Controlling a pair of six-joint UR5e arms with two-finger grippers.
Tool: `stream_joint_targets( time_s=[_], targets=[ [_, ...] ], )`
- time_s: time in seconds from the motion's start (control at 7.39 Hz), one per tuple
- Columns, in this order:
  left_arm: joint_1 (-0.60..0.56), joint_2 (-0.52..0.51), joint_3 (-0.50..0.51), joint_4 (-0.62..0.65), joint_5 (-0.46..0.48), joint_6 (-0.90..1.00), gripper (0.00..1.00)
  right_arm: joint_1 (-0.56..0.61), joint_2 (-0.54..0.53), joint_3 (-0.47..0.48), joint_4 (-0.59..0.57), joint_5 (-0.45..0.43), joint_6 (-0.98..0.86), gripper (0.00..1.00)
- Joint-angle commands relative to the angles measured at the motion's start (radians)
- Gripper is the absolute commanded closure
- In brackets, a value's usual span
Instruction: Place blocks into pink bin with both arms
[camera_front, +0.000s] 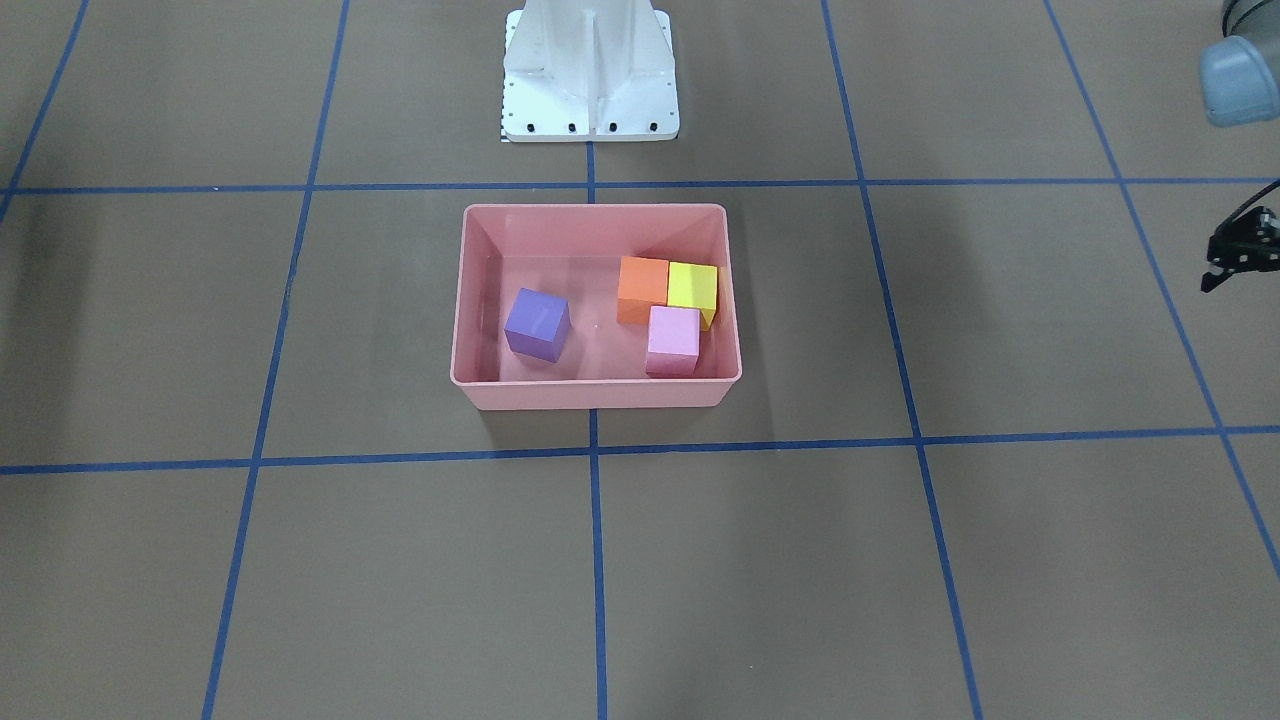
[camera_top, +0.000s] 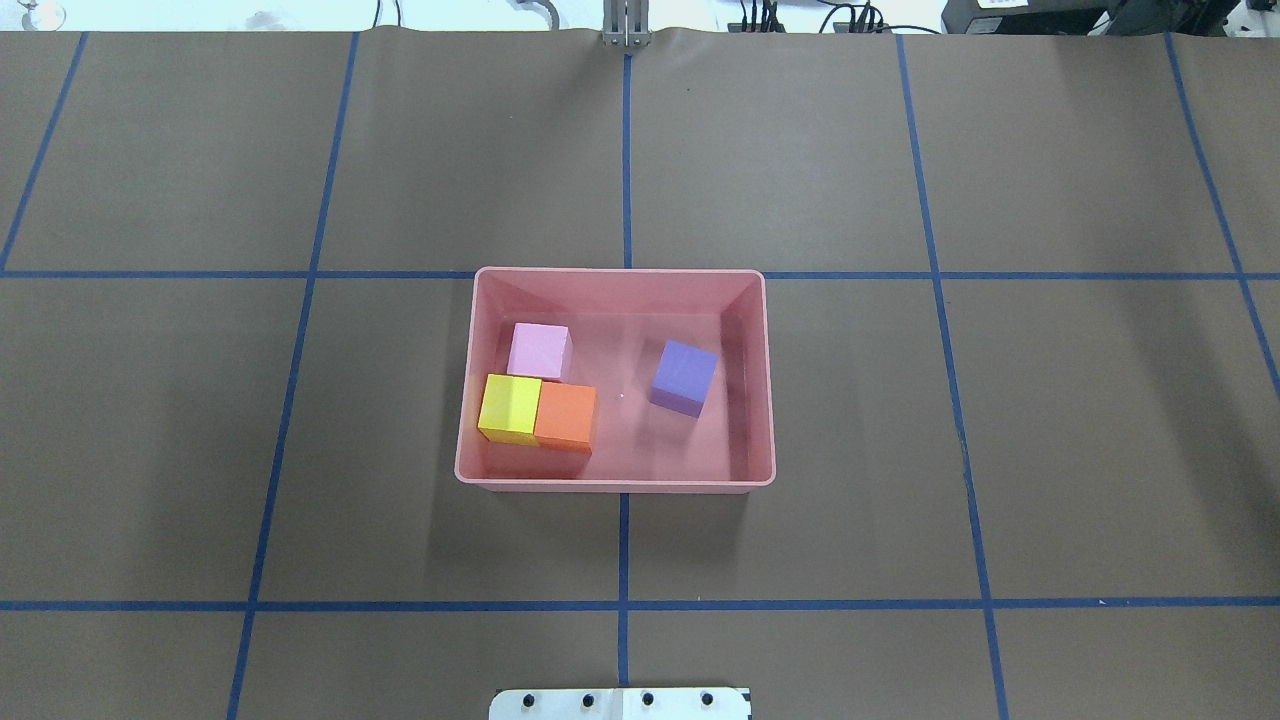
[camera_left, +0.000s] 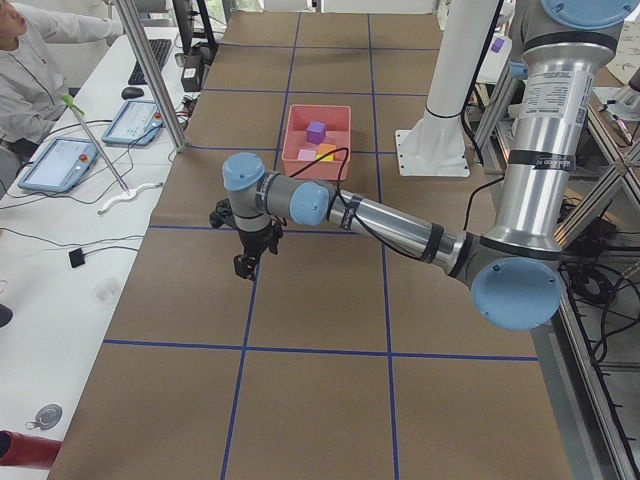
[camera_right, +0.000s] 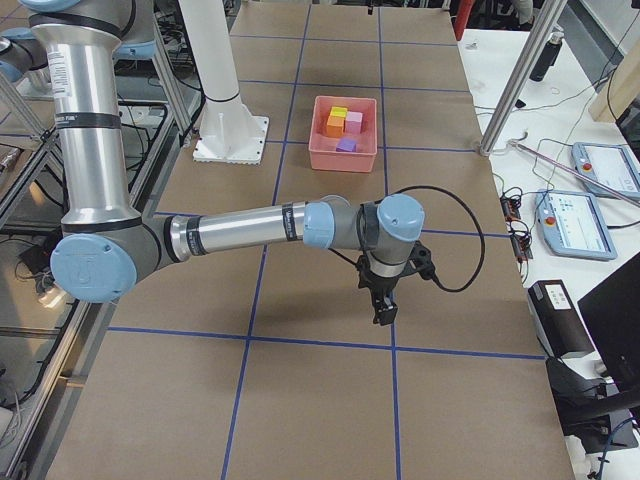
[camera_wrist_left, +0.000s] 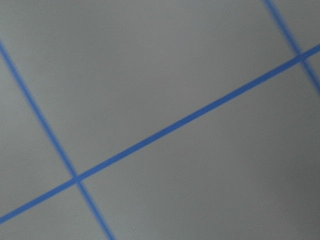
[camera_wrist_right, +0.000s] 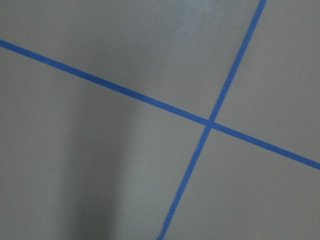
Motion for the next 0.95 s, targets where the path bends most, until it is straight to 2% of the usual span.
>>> stream_joint_targets(
  time_s=[0.0, 0.41, 0.68, 0.81],
  targets=[
    [-0.113, 0.032, 0.125, -0.063, 0.004, 0.030, 0.00, 0.008, -0.019, -0.013, 0.024, 0.002, -0.012, 0.00],
    [-0.146, 0.042, 0.127, -0.059, 0.001, 0.030, 0.00, 0.008, -0.016, -0.018, 0.043, 0.002, 0.056, 0.00],
    [-0.163, 0.048, 0.129, -0.059, -0.088, 0.027, 0.00, 0.008, -0.018, -0.026, 0.054, 0.002, 0.057, 0.00],
    [-0.171, 0.048, 0.132, -0.059, -0.093, 0.027, 0.00, 0.008, -0.016, -0.026, 0.054, 0.002, 0.057, 0.00]
  ],
)
